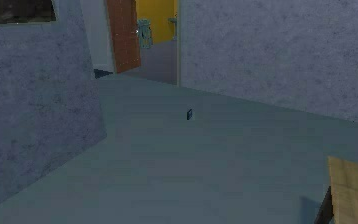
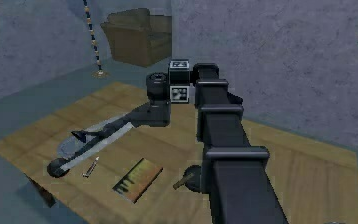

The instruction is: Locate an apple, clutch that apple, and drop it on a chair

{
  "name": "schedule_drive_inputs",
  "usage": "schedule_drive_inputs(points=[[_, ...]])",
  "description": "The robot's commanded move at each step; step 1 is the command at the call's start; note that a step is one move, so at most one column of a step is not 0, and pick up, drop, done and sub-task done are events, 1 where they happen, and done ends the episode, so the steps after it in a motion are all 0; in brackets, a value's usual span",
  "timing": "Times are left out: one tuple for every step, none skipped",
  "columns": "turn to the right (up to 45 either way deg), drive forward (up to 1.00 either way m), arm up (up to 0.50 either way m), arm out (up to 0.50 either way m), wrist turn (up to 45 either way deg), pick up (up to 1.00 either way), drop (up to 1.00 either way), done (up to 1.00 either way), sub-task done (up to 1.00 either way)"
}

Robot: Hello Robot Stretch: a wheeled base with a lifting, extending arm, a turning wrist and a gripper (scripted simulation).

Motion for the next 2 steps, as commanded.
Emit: schedule_drive_inputs(points=[[0.0, 0.00, 0.00, -0.10, 0.0, 0.00, 0.00, 0.00, 0.00], [0.0, 0.00, 0.00, 0.00, 0.0, 0.00, 0.00, 1.00, 0.00]])
